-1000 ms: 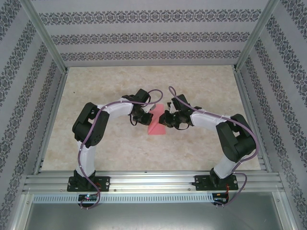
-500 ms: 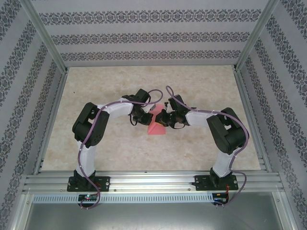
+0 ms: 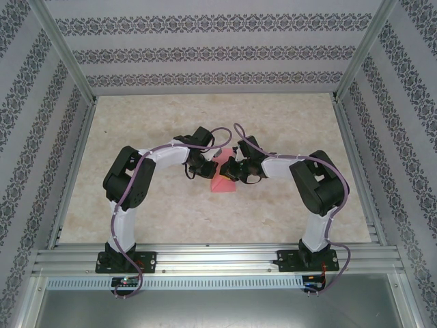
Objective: Fold a paper plane with a square sheet of paper (fold left side to right side)
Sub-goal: Fold the triangle a second time at the center of the table.
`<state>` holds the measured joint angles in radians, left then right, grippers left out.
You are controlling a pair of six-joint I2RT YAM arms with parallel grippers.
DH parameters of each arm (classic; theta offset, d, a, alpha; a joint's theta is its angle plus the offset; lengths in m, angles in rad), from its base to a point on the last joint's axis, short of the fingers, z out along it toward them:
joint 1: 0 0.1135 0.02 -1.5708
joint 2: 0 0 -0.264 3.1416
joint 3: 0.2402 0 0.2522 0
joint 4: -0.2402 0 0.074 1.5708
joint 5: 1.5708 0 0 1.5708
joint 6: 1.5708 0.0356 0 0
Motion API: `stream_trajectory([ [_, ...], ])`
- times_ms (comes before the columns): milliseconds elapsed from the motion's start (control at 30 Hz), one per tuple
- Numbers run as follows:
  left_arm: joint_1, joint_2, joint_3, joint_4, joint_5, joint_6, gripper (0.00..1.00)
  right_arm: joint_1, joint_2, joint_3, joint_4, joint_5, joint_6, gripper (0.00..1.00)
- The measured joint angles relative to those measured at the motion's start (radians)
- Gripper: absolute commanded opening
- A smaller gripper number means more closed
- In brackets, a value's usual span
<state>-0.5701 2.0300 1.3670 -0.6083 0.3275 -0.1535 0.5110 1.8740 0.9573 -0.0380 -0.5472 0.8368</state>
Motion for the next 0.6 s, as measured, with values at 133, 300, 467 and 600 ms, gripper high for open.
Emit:
stream_trajectory([
  [133,0.000,0.000,0.000,0.000,0.000,0.000,0.04,0.000,0.004,0.003,-0.007,0.004,0.000,0.13],
  [300,0.000,0.000,0.000,0.000,-0.003,-0.001,0.03,0.000,0.006,0.003,-0.007,0.004,-0.003,0.13],
  [467,0.000,0.000,0.000,0.000,-0.004,-0.005,0.03,0.000,0.014,0.003,-0.010,0.005,-0.011,0.13],
  [600,0.000,0.000,0.000,0.001,-0.006,-0.012,0.03,0.000,0.017,0.003,-0.013,0.008,-0.019,0.13],
])
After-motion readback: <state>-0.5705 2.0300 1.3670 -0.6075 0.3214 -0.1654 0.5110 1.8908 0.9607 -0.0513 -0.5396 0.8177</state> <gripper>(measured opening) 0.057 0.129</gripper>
